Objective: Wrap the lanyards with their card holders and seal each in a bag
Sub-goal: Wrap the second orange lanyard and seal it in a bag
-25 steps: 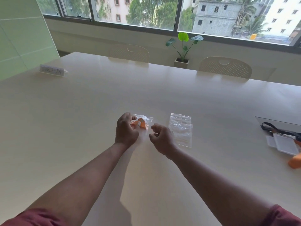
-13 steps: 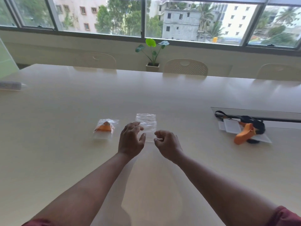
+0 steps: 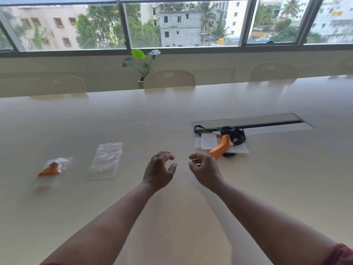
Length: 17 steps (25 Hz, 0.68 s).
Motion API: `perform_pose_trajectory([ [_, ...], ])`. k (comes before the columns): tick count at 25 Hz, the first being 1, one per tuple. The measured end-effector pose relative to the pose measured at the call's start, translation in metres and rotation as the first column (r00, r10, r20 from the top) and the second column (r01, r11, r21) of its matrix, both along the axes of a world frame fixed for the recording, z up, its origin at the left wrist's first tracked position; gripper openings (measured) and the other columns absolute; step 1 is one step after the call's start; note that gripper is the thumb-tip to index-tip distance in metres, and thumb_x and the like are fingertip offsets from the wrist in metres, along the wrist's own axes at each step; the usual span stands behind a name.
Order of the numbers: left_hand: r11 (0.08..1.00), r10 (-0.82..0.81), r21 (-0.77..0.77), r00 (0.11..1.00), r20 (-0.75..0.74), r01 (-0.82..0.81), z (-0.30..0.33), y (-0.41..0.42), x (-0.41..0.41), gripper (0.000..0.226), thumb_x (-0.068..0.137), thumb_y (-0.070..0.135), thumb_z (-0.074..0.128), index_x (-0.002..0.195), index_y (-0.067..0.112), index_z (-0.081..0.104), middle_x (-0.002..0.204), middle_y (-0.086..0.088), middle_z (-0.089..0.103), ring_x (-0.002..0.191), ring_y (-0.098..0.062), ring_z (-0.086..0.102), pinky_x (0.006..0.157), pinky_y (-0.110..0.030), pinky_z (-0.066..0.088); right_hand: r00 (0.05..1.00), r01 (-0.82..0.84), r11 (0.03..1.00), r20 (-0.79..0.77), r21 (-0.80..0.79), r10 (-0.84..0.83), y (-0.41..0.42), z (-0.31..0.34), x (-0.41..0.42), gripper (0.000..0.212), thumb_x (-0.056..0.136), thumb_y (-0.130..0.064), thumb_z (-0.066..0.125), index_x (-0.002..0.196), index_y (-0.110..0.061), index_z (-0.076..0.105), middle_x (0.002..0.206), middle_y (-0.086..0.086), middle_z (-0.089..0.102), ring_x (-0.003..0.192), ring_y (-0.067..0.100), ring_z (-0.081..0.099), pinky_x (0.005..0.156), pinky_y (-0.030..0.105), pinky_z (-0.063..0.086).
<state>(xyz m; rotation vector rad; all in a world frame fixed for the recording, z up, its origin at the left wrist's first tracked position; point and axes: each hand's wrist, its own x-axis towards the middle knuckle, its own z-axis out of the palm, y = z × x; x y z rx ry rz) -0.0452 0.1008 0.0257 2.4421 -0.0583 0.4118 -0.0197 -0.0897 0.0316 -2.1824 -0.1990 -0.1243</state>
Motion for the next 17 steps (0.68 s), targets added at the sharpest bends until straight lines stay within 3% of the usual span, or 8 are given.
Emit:
perform_pose_trajectory([
  [5, 0.993, -0.116, -0.025, 0.991, -0.061, 0.115, 0.006, -0.094, 0.041, 0.048, 0.085, 0.042, 0.08, 0.12, 0.011, 0.068, 0.122, -0.004, 0.065, 0.109, -0.02, 0.062, 0.093, -0.03, 0.05, 0.985, 0.136, 0.99, 0.107, 0.028, -0.138, -0.093, -0.004, 0.029, 0.011, 0.086, -0.015, 0.069, 0.093, -0.022, 0.074, 0.089, -0.003, 0.073, 0.071, 0.007, 0.065, 0.069, 0.024, 0.054],
  [8, 0.995, -0.096, 0.016, 0.983, -0.153, 0.1, 0.01, -0.138, 0.062, 0.06, 0.085, 0.05, 0.077, 0.128, 0.011, 0.062, 0.119, -0.003, 0.062, 0.103, -0.02, 0.062, 0.088, -0.034, 0.055, 0.979, 0.167, 0.985, 0.11, 0.038, -0.17, -0.134, -0.012, 0.045, 0.013, 0.086, -0.015, 0.069, 0.095, -0.024, 0.073, 0.094, -0.006, 0.071, 0.076, 0.004, 0.064, 0.074, 0.022, 0.056],
  [10, 0.997, -0.049, 0.052, 0.983, -0.179, 0.059, 0.011, -0.155, 0.073, 0.046, 0.087, 0.044, 0.076, 0.12, 0.014, 0.065, 0.108, -0.003, 0.065, 0.093, -0.02, 0.064, 0.084, -0.038, 0.058, 0.984, 0.161, 0.986, 0.074, 0.049, -0.165, -0.151, -0.019, 0.052, 0.016, 0.087, -0.015, 0.07, 0.096, -0.028, 0.07, 0.097, -0.007, 0.07, 0.077, 0.004, 0.064, 0.071, 0.015, 0.051],
  [13, 1.0, 0.011, 0.006, 0.985, -0.172, -0.01, 0.012, -0.169, 0.083, 0.019, 0.09, 0.024, 0.071, 0.108, 0.017, 0.07, 0.097, -0.002, 0.071, 0.087, -0.022, 0.068, 0.081, -0.038, 0.06, 0.984, 0.179, 0.982, 0.01, 0.058, -0.18, -0.162, -0.027, 0.061, 0.024, 0.085, -0.019, 0.07, 0.108, -0.025, 0.069, 0.106, -0.004, 0.07, 0.079, 0.01, 0.064, 0.074, 0.025, 0.053],
  [17, 0.987, -0.013, -0.16, 0.999, -0.035, 0.008, 0.028, -0.179, 0.086, 0.017, 0.089, 0.009, 0.065, 0.098, 0.02, 0.075, 0.084, 0.008, 0.072, 0.073, -0.01, 0.065, 0.068, -0.026, 0.055, 0.984, 0.177, 0.984, 0.0, 0.028, -0.177, -0.159, -0.024, 0.071, 0.051, 0.083, -0.024, 0.074, 0.131, -0.026, 0.056, 0.111, -0.008, 0.061, 0.092, 0.008, 0.053, 0.074, 0.025, 0.041],
])
